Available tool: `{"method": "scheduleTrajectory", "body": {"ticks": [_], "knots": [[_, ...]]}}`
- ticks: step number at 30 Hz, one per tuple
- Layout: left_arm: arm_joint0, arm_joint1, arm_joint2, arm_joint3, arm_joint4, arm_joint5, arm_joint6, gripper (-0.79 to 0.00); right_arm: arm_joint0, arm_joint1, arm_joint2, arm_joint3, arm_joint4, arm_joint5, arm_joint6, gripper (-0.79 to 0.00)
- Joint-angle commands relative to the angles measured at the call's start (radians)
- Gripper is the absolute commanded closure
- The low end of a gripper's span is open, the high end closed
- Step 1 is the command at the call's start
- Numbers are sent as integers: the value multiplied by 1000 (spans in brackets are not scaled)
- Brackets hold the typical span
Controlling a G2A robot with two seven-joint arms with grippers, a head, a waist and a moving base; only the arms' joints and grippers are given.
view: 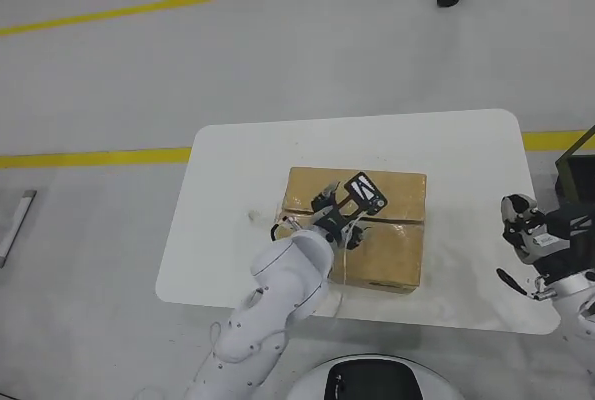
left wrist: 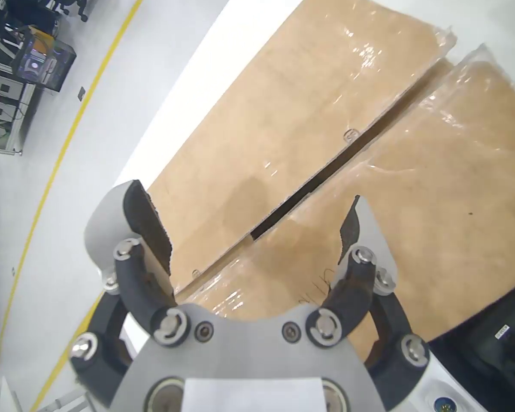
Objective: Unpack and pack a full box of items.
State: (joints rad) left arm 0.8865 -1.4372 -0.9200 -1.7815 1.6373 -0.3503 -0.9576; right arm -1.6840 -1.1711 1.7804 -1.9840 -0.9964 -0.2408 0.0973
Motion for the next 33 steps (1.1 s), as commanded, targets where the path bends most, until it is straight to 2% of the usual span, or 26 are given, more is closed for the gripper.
{"method": "scheduleTrajectory", "body": {"ticks": [1, 6, 11, 12, 14, 15, 24, 33], "knots": [[-7, -1, 10, 24, 36, -7, 5, -785, -4, 0, 4, 0, 2, -2, -1, 0], [-21, -3, 21, 63, 78, -22, 22, -785, -9, -1, 9, 0, 4, 0, -1, 0], [-29, -5, 27, 74, 141, 0, 57, -785, -9, -1, 8, 2, 2, -2, 2, 0], [-35, -4, 33, 73, 179, -6, 71, -736, -8, -1, 7, 1, 3, -2, 3, 0], [-32, -3, 41, 77, 224, -6, 115, -391, -6, -1, 4, 0, 3, -3, 4, 0], [-26, -3, 37, 78, 223, 4, 136, -12, -4, -2, 2, -1, 3, -3, 6, 0], [12, 1, 27, 56, 267, -15, 240, 0, 4, -3, -15, 4, -5, -5, 5, 0], [40, 0, 25, 14, 263, -66, 246, 0, 8, -3, -15, 12, -6, -8, 4, 0]]}}
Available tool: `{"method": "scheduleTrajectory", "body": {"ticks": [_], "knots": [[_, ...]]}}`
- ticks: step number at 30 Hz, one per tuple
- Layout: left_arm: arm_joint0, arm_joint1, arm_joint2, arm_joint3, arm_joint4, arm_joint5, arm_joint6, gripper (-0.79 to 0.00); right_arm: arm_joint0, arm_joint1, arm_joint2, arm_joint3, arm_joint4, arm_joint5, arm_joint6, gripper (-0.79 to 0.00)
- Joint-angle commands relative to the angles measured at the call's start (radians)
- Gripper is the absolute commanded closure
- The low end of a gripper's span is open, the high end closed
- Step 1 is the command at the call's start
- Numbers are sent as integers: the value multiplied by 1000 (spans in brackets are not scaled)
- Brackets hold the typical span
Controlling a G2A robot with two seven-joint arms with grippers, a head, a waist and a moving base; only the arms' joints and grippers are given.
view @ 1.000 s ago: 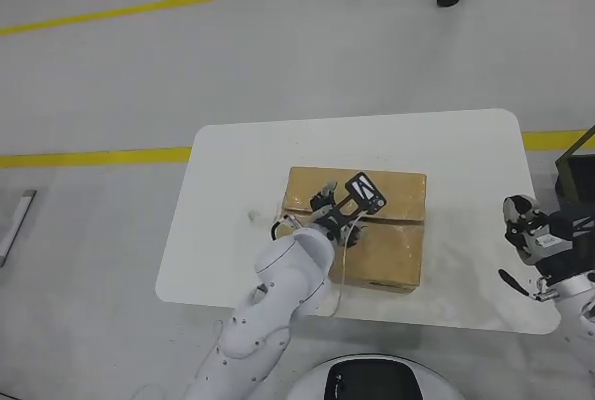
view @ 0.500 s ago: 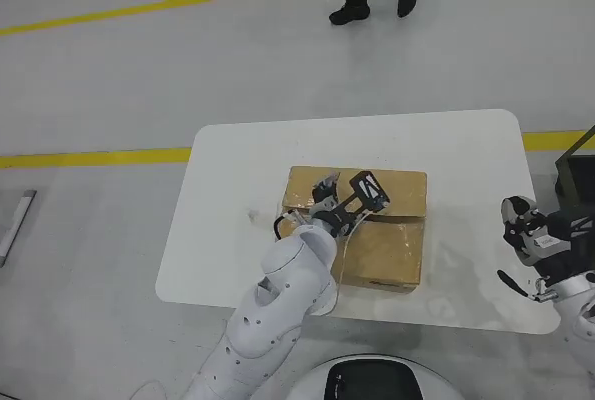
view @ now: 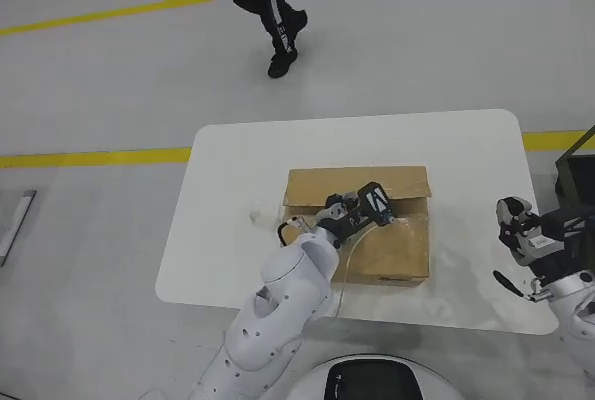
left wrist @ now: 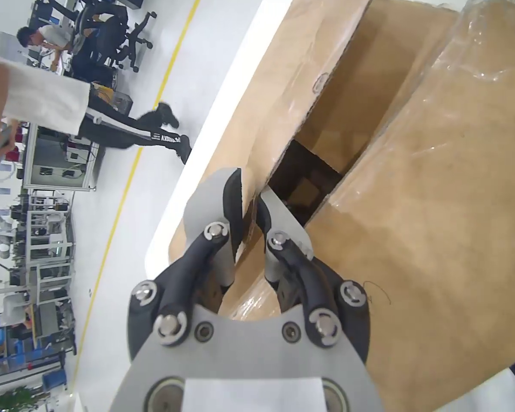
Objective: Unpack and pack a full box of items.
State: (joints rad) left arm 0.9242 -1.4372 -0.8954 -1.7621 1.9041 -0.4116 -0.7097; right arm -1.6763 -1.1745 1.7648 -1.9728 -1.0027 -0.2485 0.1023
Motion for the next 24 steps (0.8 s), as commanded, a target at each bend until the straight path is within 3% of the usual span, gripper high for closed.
{"method": "scheduleTrajectory", "body": {"ticks": [1, 6, 7, 8, 14, 24], "knots": [[5, -1, 4, -16, -3, -17, -5, 0, 1, 0, 2, 1, 0, -2, -1, 0], [29, -2, 7, -81, -9, -39, -40, 0, 0, 0, 12, 0, 6, -4, -1, 0], [33, -2, 7, -90, -9, -42, -47, -246, -1, 0, 14, -2, 7, -5, -1, 0], [34, -3, 6, -100, -7, -42, -53, -785, -2, 0, 16, -3, 10, -6, -2, 0], [-24, -11, -1, -82, 36, -22, -46, -785, -9, 0, 24, -15, 17, -9, -5, 0], [-216, -44, -4, 108, 84, 80, 18, -785, -33, -1, 36, -31, 23, -13, -16, 0]]}}
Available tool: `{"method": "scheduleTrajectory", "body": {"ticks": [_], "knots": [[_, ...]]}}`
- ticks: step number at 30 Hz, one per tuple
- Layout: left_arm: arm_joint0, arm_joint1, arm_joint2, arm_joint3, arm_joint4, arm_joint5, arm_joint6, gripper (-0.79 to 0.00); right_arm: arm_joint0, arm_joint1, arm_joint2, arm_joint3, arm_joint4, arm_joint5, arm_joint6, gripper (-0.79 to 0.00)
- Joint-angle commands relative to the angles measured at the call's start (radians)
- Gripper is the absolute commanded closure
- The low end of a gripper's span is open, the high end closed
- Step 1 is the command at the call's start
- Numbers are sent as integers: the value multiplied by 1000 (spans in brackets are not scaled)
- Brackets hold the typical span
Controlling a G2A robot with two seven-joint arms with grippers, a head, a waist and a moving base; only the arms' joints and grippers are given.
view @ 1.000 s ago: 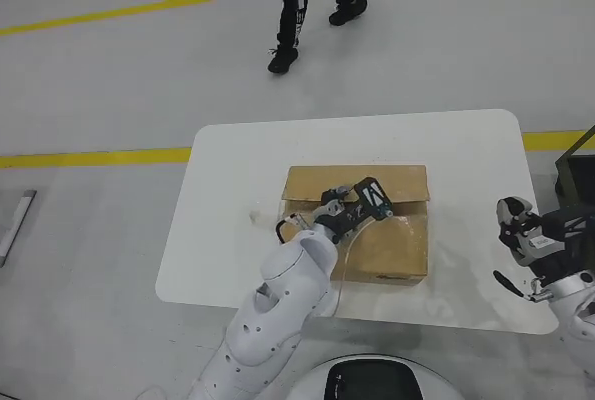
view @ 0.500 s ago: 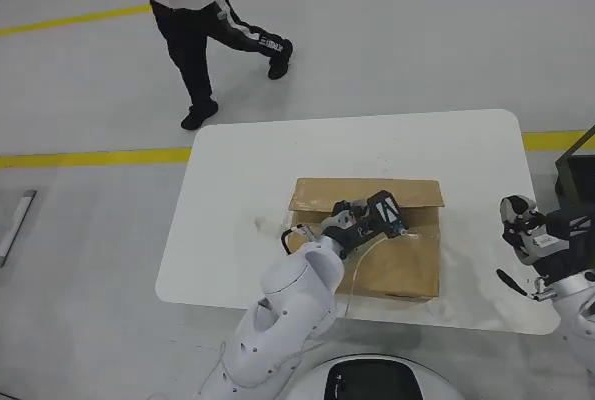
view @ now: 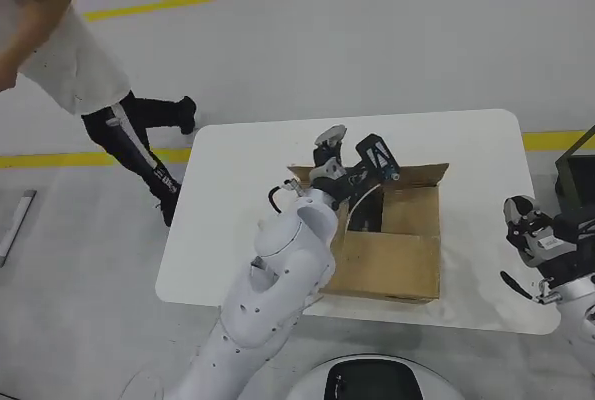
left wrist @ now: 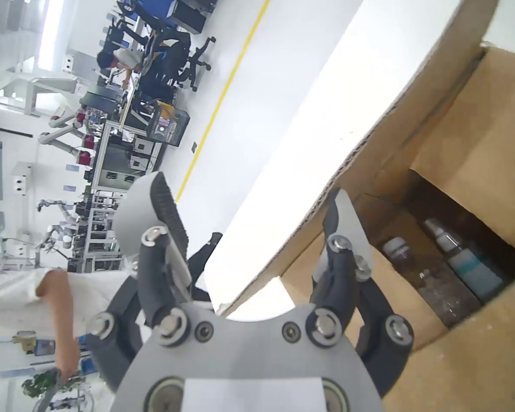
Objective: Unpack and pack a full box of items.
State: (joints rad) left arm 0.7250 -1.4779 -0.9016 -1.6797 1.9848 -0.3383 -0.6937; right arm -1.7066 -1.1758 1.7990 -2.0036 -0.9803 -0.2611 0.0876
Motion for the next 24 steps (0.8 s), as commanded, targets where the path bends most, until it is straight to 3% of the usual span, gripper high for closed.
{"method": "scheduleTrajectory", "body": {"ticks": [1, 8, 16, 24], "knots": [[-33, -6, 2, 50, 10, 19, 4, -785, -5, 0, 5, 0, 2, 0, -1, 0], [-122, -31, 18, 239, 45, 96, 31, -785, -26, -1, 17, -4, 6, -3, -9, 0], [-199, -66, 58, 424, 32, 118, 38, -785, -43, -3, 23, -12, 5, -2, -11, 0], [-237, -97, 87, 534, 7, 110, 5, -785, -51, -4, 31, -15, 10, -6, -13, 0]]}}
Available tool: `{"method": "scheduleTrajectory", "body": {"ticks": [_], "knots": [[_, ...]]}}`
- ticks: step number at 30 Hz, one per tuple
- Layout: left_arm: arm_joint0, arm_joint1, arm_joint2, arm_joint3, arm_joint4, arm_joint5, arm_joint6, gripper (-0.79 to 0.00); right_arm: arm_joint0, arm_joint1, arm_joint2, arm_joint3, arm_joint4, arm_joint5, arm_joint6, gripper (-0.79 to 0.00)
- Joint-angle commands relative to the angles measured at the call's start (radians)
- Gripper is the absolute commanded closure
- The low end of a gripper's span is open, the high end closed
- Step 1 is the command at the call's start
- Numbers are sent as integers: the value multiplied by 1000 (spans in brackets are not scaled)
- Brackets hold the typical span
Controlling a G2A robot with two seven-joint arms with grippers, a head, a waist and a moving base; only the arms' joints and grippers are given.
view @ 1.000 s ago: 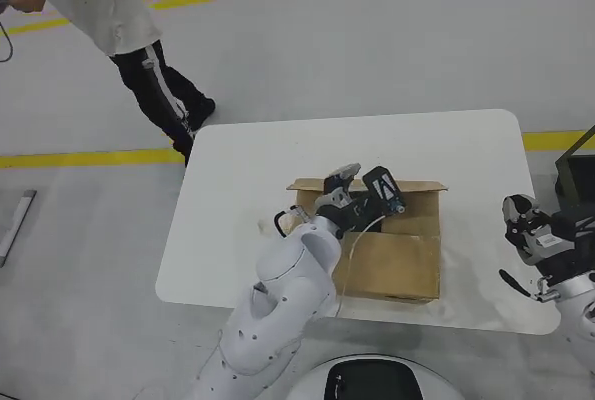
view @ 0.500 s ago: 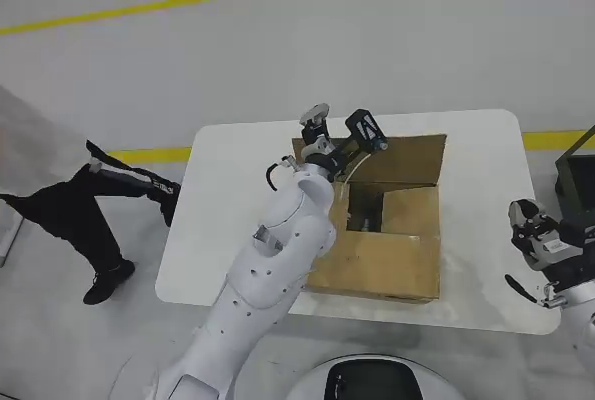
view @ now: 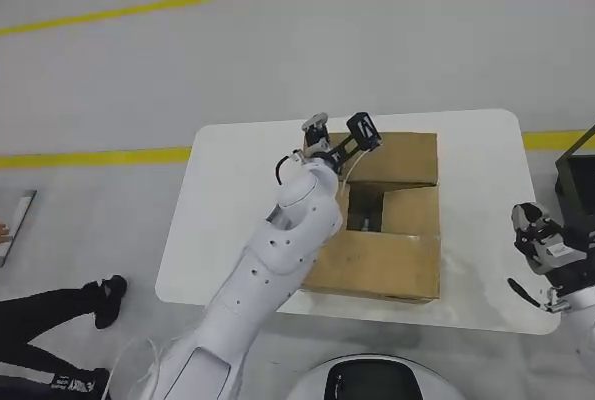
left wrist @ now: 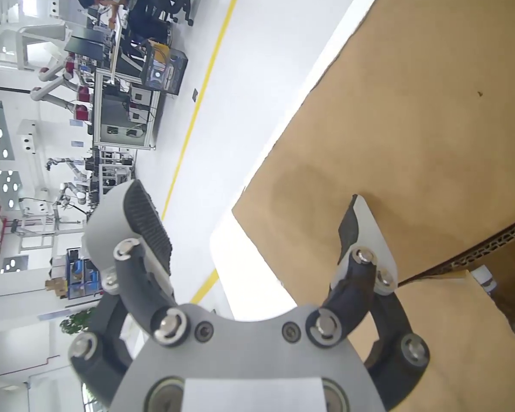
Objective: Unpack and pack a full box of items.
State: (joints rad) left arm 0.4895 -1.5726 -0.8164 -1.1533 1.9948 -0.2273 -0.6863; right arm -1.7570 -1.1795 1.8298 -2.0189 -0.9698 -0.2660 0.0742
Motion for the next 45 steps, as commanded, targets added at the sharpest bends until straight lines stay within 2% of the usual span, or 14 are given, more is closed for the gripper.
{"method": "scheduleTrajectory", "body": {"ticks": [1, 4, 6, 11, 14, 20, 24, 27, 33, 37, 38, 39, 43, 45], "knots": [[-4, -5, 2, 11, -3, 0, -2, -785, -1, 0, 0, 0, 0, -1, 1, 0], [-1, -11, -2, 0, -5, 9, -4, -785, 0, -1, -1, 2, 13, -3, 2, 0], [9, -11, -16, -35, -11, 19, -2, -785, 2, -3, -7, 6, 78, -13, 9, 0], [90, 4, -89, -209, -31, 14, -37, -785, 18, -3, -4, 8, 357, -81, 115, 0], [187, 21, -148, -372, -44, -21, -105, -785, 31, 3, 7, 10, 502, -145, 221, 0], [434, 47, -278, -708, -195, -69, -140, -785, 49, 22, 4, 17, 701, -297, 463, 0], [571, 61, -338, -866, -257, -92, -126, -785, 58, 35, 7, 23, 806, -348, 591, 0], [666, 69, -367, -950, -293, -88, -111, -785, 65, 39, 20, 23, 789, -341, 616, 0], [786, 81, -396, -1029, -279, -64, -41, -785, 65, 39, 20, 23, 789, -341, 616, 0], [818, 86, -394, -1025, -248, -57, -3, -785, 78, 41, 7, 19, 711, -267, 597, 0], [819, 86, -394, -1025, -247, -56, -1, -785, 82, 41, -4, 19, 709, -253, 591, -62], [819, 86, -394, -1025, -247, -56, -1, -785, 87, 41, -12, 16, 699, -245, 592, -89], [819, 86, -394, -1025, -247, -56, -1, -785, 108, 43, -44, 18, 667, -227, 586, -139], [819, 86, -394, -1025, -247, -56, -1, -785, 117, 45, -56, 18, 634, -219, 588, -206]]}}
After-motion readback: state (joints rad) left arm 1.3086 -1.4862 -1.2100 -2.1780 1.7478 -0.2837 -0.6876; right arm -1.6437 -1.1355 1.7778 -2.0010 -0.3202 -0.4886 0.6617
